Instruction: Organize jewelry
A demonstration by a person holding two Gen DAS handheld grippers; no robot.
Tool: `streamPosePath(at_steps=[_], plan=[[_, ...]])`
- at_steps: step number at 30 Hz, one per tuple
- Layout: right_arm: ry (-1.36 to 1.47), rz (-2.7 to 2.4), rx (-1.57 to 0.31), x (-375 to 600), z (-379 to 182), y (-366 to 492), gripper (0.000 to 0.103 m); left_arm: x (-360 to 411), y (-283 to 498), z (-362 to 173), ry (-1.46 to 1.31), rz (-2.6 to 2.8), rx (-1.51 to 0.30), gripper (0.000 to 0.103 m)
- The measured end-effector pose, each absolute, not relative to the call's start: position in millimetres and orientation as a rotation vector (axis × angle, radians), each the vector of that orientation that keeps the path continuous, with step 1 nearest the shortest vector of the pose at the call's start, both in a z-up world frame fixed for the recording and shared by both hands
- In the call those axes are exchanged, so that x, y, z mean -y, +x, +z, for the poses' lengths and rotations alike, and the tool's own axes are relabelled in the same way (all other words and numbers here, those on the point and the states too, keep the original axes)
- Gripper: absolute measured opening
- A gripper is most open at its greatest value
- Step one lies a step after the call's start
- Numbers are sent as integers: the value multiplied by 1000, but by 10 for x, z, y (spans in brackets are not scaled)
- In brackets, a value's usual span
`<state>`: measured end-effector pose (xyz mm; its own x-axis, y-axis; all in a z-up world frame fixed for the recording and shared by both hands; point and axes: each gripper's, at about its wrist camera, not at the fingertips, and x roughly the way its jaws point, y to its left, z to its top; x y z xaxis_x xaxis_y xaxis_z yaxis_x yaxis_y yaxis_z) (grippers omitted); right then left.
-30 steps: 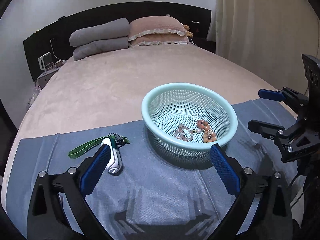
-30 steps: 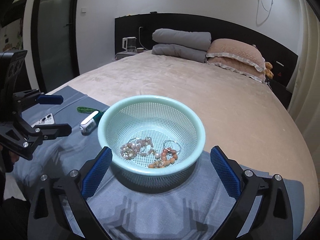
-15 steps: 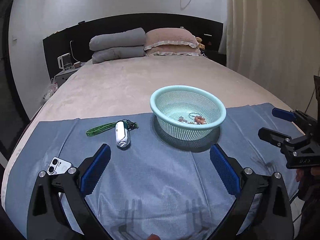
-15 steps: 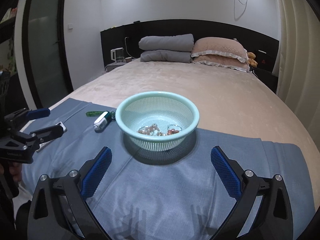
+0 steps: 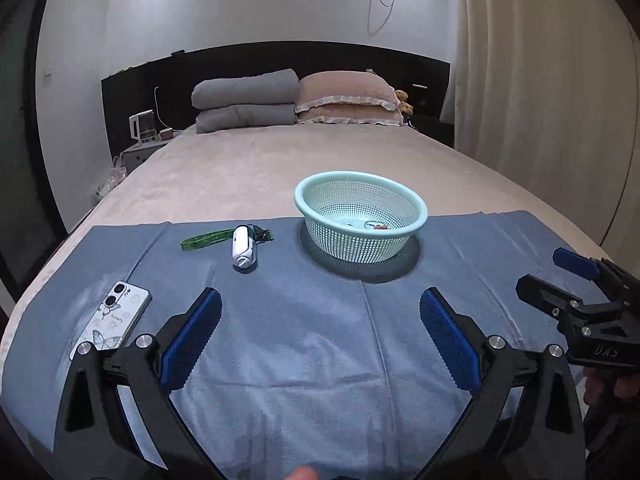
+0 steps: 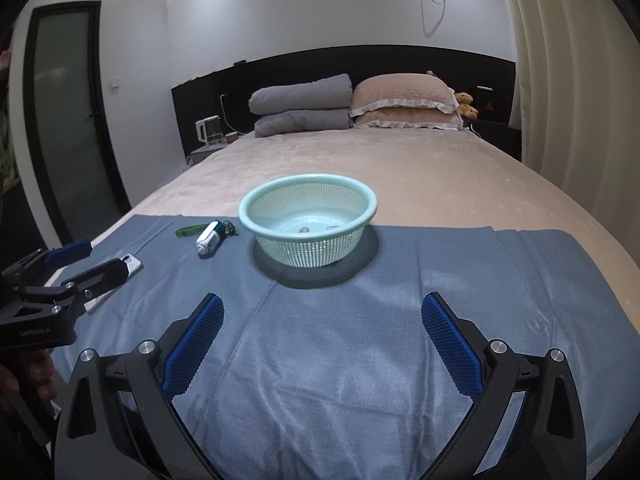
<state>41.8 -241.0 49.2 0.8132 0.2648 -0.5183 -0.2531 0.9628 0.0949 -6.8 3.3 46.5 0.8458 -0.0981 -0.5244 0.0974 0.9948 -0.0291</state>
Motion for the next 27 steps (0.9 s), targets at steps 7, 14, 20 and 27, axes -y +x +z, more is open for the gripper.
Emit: streamPosePath(at_steps=[7, 14, 20, 27], plan=[[-1, 286, -551, 2304, 441, 303, 95, 0, -192, 351, -15, -116, -577, 97], [7, 255, -589, 2286, 345, 241, 95, 21, -244, 286, -25, -124, -600, 97], [14, 212, -618, 2323, 275, 265, 95, 119, -270, 219, 56, -43, -620, 97], [36, 201, -638, 2382, 228, 280, 95, 128, -283, 193, 43, -86, -627, 97]])
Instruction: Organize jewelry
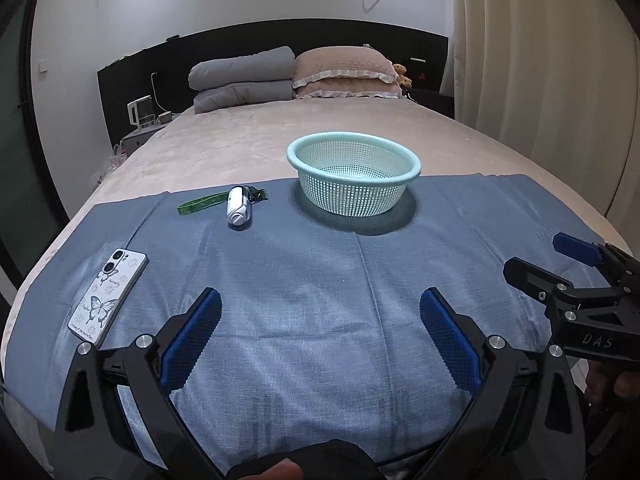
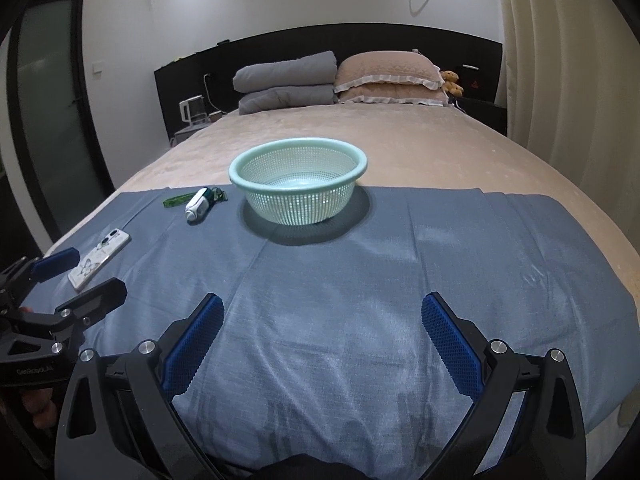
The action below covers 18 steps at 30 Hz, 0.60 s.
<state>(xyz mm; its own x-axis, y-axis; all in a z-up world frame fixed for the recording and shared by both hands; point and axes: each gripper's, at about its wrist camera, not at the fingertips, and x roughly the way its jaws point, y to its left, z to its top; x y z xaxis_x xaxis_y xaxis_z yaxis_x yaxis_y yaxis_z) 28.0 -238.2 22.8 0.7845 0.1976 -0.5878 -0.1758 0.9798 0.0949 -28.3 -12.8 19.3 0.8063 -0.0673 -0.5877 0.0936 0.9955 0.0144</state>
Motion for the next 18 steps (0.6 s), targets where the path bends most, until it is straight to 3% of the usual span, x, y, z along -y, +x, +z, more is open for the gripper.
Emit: streamPosePath(at_steps=[18], plan=[[-60, 251, -612, 2217, 245, 193, 95, -34, -248, 153, -51, -119, -644, 97]])
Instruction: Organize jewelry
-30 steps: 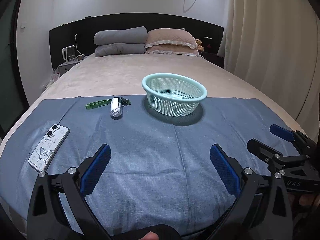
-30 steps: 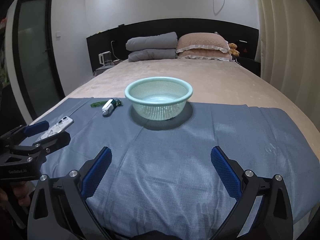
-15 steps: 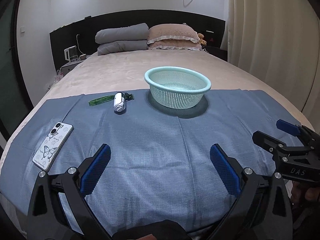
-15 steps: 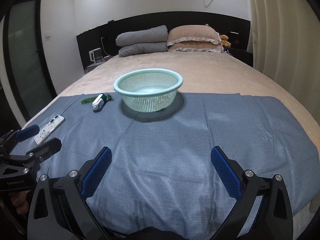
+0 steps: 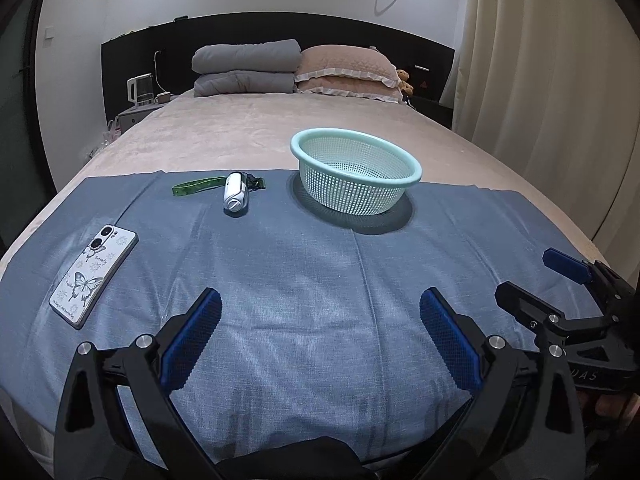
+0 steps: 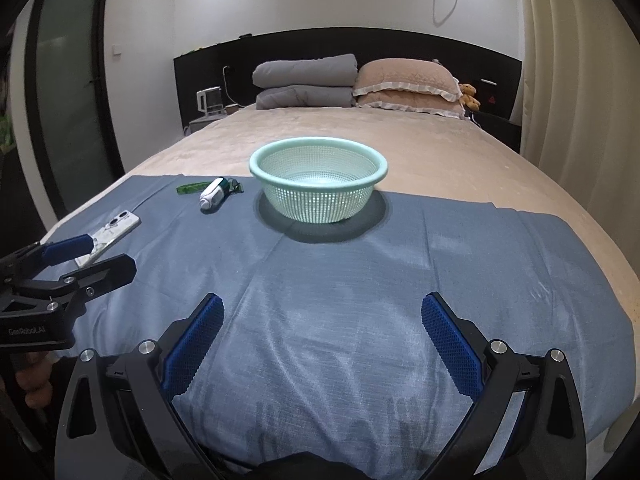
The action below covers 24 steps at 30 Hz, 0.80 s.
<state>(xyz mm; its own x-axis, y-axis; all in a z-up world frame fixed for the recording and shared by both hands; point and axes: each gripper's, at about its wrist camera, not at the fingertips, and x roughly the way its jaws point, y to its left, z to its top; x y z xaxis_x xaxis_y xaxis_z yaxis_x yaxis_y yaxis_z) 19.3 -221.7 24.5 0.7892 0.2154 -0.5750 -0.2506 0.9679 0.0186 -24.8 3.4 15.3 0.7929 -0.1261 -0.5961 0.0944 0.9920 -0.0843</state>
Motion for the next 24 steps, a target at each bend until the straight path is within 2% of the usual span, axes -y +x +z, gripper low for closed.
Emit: streamPosePath(at_steps=[24], plan=[[-54, 242, -606, 2272, 264, 169, 95, 93, -286, 145, 25, -88, -646, 97]])
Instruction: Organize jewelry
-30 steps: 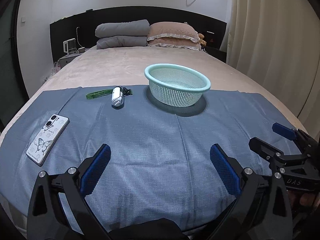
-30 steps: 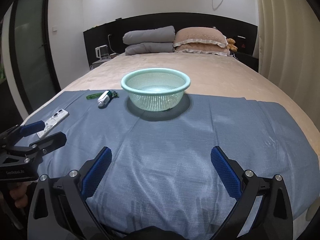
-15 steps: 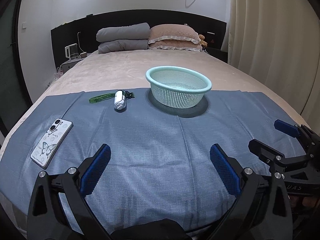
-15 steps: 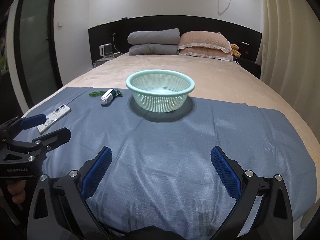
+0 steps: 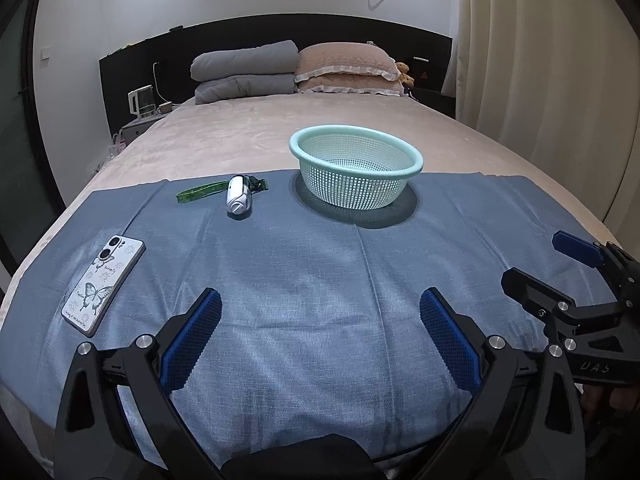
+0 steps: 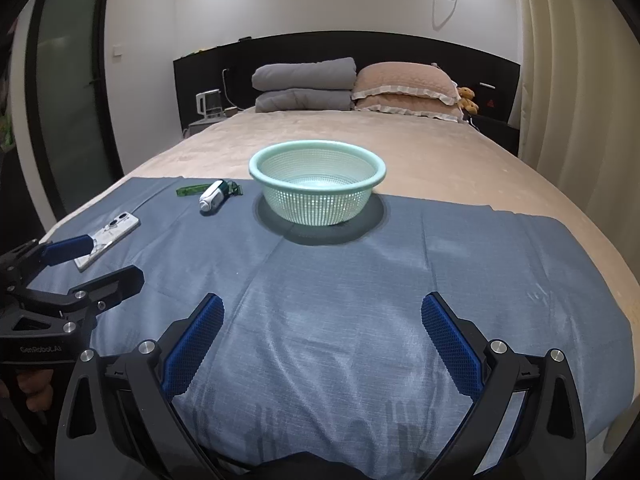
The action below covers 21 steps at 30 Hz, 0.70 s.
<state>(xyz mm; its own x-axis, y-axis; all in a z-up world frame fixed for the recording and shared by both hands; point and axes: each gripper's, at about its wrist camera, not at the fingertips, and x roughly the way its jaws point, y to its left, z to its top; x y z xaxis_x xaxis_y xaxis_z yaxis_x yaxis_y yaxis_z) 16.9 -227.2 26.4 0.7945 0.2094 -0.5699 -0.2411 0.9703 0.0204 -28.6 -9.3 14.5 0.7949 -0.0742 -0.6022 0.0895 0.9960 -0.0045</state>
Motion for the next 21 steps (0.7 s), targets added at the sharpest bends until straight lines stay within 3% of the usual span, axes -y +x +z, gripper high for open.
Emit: streamPosePath(at_steps=[21], plan=[[-1, 257, -637, 2377, 233, 231, 95, 111, -294, 148, 36, -86, -642, 97]])
